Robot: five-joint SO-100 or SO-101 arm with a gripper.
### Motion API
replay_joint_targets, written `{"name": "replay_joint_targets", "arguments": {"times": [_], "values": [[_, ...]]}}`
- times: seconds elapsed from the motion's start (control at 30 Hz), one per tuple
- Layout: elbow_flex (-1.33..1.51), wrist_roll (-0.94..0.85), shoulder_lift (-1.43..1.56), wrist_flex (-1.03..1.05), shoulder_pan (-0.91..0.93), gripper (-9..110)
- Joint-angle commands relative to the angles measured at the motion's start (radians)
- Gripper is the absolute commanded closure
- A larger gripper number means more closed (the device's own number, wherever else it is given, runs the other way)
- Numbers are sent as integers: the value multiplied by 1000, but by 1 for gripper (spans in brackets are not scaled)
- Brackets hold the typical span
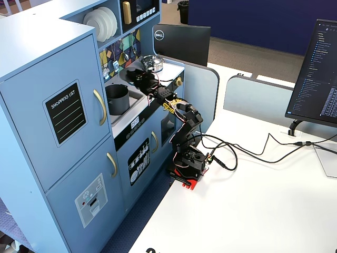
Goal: Take off the lid from the gray recipient and place it on the counter
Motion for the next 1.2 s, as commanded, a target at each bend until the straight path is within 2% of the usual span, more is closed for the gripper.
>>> {"name": "replay_joint_targets", "arguments": {"times": [0.0, 0.47, 1.17], "values": [[-51, 20, 51, -26, 74, 101], [152, 54, -60, -270, 218, 101], [244, 38, -222, -425, 221, 101]]}}
